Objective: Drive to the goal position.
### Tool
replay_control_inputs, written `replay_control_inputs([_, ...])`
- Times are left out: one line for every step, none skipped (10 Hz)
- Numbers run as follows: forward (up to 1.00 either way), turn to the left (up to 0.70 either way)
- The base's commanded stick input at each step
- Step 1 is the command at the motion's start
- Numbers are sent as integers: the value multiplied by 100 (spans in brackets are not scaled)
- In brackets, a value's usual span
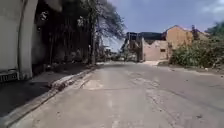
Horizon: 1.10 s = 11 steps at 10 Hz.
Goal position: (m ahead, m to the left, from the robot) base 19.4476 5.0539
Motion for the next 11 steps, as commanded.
replay_control_inputs([100,8])
replay_control_inputs([100,16])
replay_control_inputs([100,37])
replay_control_inputs([100,35])
replay_control_inputs([100,0])
replay_control_inputs([100,0])
replay_control_inputs([100,0])
replay_control_inputs([100,0])
replay_control_inputs([100,0])
replay_control_inputs([100,0])
replay_control_inputs([100,0])
